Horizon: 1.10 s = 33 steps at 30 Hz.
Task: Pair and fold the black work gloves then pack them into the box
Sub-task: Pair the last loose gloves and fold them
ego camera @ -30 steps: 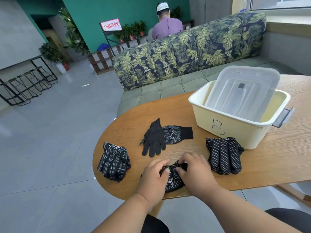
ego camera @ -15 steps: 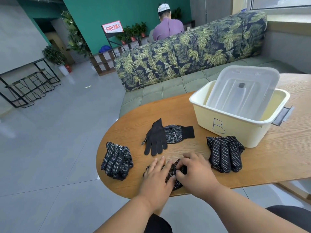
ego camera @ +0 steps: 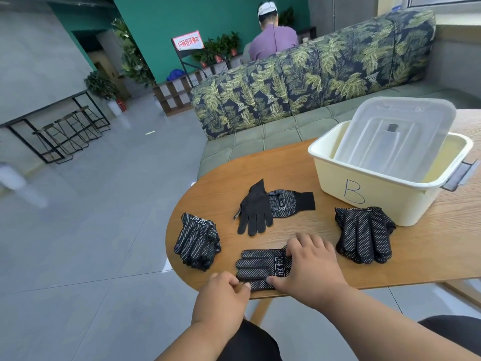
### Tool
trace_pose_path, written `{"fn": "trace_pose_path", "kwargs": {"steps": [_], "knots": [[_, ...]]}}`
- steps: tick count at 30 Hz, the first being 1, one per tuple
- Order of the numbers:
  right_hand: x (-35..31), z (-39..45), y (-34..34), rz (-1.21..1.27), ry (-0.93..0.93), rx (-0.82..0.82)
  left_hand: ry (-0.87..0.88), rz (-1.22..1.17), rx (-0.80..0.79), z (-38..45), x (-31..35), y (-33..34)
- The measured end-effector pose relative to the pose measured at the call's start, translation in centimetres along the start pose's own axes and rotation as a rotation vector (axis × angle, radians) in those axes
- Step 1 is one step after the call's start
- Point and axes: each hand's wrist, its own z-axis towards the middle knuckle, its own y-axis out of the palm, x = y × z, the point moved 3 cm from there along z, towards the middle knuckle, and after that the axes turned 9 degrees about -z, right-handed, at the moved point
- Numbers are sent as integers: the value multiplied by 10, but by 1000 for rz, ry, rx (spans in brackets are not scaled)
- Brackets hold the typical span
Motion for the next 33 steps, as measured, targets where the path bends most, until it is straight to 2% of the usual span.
{"fn": "trace_pose_path", "kwargs": {"steps": [10,17,33], "knots": [[1,-3,4,47,25,-3,-44,-78,-150,8,1,0],[1,-3,6,77,41,-22,-196,-507,-156,9,4,-1],[4,-4,5,120,30,-56,-227,-677,-189,13,0,8]]}}
